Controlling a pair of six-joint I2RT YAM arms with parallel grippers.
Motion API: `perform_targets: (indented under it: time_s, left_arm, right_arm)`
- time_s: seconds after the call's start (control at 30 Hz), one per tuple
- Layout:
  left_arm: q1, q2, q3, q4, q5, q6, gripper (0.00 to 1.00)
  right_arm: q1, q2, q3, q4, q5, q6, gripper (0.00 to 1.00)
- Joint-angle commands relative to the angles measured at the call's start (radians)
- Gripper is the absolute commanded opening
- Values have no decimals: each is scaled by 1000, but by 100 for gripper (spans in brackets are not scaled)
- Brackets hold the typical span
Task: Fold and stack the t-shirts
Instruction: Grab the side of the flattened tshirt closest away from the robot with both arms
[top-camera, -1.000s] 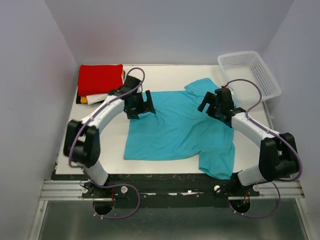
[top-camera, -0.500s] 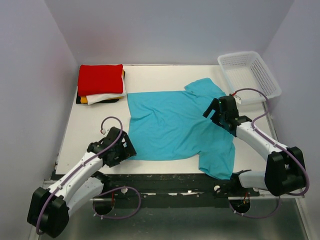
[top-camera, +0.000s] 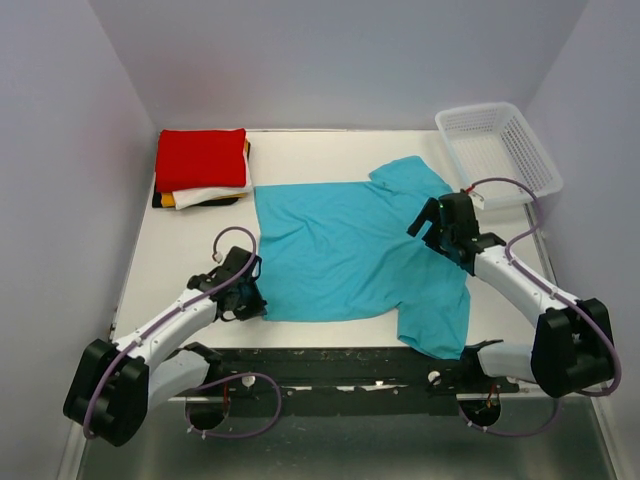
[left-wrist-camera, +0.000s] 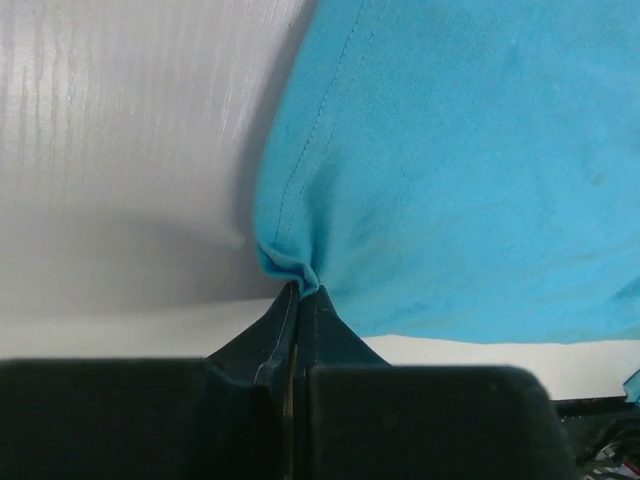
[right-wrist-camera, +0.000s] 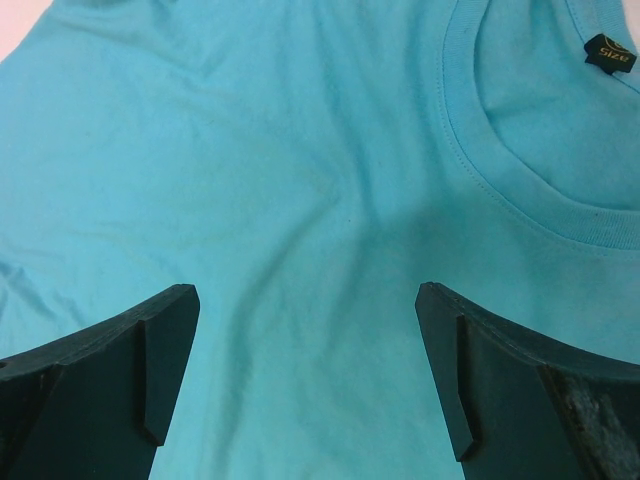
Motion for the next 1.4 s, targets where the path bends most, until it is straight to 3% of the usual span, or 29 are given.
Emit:
perform_targets:
  time_s: [0.0,0.2,0.3,0.4,0.47,0.57,0.77,0.87,1.07,1.37]
  left_arm:
    - [-4,4,1,15,15,31,0]
    - [0,1,28,44,-83,59,0]
    - [23,6,37,76,-93,77,0]
    - [60,22,46,101,-90,98,0]
    - [75,28,51,107,-83,102,0]
    - [76,20,39,109,-58,104,0]
    - [83,-21,29,44,-142,76,0]
    - [85,-43,26,40,-148,70,0]
    - [89,-68,26,31,-175,68,0]
    - [103,-59,28,28,-177,77,0]
  right_arm:
    - [-4,-22,-16,-48,23,-4,100]
    - [-1,-63,-6,-181,-48,-60,96]
    - [98,-81,18,-340,-9,-71,95]
    - [313,-79,26,-513,92,51,94]
    - [382,-86,15,-605,98,158,92]
    - [422,-139,-24,-726,77,276,88]
    - [430,-278,-62,-884,37,387,75]
    - [430,-240,-80,-875,11,406,69]
    - [429,-142,-57,-854,53,445,67]
    - [429,-63,-201,-657,-156,451,63]
